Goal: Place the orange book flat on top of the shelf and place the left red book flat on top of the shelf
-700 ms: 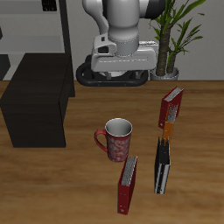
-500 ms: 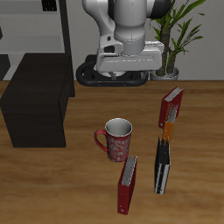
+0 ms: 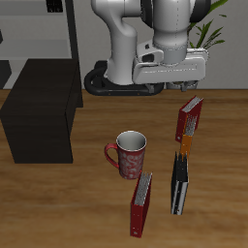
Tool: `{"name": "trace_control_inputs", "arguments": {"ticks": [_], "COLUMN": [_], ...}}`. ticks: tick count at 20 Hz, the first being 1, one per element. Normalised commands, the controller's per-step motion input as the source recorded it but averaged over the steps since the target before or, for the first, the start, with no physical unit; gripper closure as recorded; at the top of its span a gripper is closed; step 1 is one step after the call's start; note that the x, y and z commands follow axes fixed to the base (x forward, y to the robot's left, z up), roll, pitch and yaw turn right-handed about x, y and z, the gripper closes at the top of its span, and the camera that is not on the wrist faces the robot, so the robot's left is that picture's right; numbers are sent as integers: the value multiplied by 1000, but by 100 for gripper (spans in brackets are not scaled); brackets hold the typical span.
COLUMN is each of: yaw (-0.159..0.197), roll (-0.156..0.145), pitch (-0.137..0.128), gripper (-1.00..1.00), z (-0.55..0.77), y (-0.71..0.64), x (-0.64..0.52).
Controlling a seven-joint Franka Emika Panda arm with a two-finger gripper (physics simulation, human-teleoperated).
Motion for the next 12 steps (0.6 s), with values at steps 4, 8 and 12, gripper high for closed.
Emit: {"name": "trace_control_inputs", "arguments": {"ticks": [4, 8, 12], "yaw": [-23, -35, -10], "roll": [6, 20, 20], "pitch": [-10, 7, -28], "gripper": [-100, -100, -100], "z": [-69, -189, -268], "y": [289, 308, 350], "x": [97, 119, 75]}}
